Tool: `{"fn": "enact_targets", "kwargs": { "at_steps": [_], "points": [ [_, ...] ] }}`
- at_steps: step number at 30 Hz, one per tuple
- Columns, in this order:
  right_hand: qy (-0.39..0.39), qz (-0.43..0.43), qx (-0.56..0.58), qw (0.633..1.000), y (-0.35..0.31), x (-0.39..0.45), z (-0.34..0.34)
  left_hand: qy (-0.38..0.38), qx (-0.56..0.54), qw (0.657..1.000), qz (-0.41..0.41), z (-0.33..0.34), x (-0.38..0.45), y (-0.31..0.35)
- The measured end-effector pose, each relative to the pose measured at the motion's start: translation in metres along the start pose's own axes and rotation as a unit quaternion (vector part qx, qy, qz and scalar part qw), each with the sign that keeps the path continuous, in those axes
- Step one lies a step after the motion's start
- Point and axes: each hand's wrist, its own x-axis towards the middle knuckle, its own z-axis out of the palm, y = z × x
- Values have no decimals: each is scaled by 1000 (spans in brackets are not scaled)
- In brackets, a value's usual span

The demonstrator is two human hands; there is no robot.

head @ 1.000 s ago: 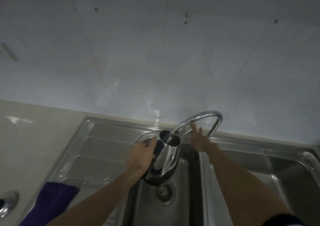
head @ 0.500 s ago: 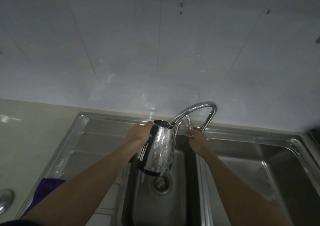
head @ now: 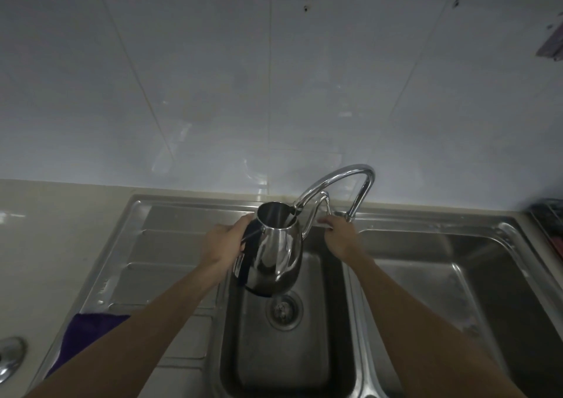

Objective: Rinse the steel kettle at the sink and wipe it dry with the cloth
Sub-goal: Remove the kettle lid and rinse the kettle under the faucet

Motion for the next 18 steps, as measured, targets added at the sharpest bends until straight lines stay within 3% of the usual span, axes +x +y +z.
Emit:
{"fn": "enact_targets", "kwargs": {
  "at_steps": [5,18],
  "points": [
    [14,2,9,1000,1,-3,1,25,49,998,42,2,-6,-2],
    [16,0,-9,1000,6,1,4,17,40,996,75,3,-9,0]
  ]
}}
